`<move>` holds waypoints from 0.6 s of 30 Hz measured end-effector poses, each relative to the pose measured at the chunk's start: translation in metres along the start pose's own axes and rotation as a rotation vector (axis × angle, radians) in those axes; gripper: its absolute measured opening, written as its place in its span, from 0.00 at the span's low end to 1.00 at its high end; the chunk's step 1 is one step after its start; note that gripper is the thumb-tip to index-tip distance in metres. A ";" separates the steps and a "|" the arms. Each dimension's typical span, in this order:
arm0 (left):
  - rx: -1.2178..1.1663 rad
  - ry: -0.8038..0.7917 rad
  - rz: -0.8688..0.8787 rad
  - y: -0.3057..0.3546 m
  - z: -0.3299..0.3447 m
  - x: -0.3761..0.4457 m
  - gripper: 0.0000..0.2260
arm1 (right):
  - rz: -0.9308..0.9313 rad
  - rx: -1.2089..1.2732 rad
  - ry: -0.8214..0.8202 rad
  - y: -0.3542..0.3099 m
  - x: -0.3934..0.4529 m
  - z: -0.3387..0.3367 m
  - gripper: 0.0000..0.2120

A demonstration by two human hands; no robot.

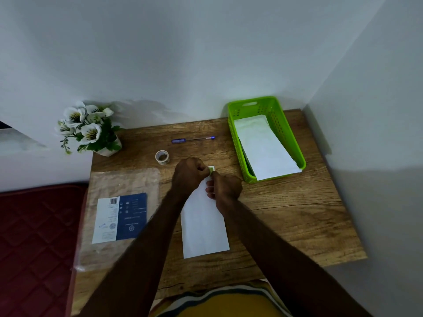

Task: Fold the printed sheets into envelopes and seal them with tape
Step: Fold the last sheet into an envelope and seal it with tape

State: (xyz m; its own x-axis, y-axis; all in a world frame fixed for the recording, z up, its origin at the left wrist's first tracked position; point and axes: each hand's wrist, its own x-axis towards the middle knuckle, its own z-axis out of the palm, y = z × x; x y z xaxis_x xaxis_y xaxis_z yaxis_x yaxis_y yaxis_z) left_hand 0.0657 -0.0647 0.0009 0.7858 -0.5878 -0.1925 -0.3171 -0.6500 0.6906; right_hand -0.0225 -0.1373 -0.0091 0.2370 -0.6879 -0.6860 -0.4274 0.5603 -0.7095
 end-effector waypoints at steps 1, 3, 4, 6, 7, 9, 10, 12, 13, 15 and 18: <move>0.002 -0.003 0.001 0.000 0.000 0.000 0.06 | -0.004 -0.001 0.002 0.000 0.000 0.000 0.16; 0.001 -0.007 0.006 -0.001 0.000 0.001 0.06 | -0.014 -0.004 0.009 0.000 -0.001 0.000 0.16; -0.003 -0.009 0.006 -0.001 0.000 0.002 0.07 | -0.016 -0.007 0.010 0.000 -0.001 0.000 0.16; 0.000 -0.010 0.003 -0.002 0.000 0.002 0.07 | -0.015 -0.011 0.008 0.000 -0.002 0.000 0.16; 0.004 -0.010 0.002 -0.002 0.000 0.003 0.07 | -0.013 -0.013 0.006 0.000 -0.003 -0.001 0.17; 0.006 -0.014 0.010 -0.003 0.001 0.003 0.08 | -0.011 -0.017 0.008 -0.001 -0.004 -0.001 0.17; 0.003 -0.016 0.013 -0.003 0.001 0.004 0.08 | -0.010 -0.020 0.012 -0.001 -0.004 -0.001 0.17; -0.004 -0.019 0.017 -0.002 0.000 0.004 0.08 | -0.005 -0.029 0.016 -0.003 -0.005 -0.001 0.17; -0.005 -0.020 0.016 -0.001 0.000 0.004 0.08 | -0.003 -0.034 0.014 -0.003 -0.006 -0.001 0.18; -0.005 -0.014 0.016 0.000 0.001 0.004 0.09 | 0.006 -0.040 0.011 -0.005 -0.006 -0.001 0.19; -0.024 0.040 0.001 -0.002 0.001 0.002 0.08 | 0.014 -0.052 -0.001 -0.006 -0.006 -0.001 0.19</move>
State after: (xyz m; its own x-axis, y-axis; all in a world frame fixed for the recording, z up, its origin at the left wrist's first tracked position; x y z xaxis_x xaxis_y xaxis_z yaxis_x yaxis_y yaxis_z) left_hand 0.0675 -0.0650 -0.0022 0.8063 -0.5685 -0.1636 -0.3058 -0.6372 0.7074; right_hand -0.0228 -0.1369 -0.0005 0.2313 -0.6796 -0.6962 -0.4756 0.5452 -0.6903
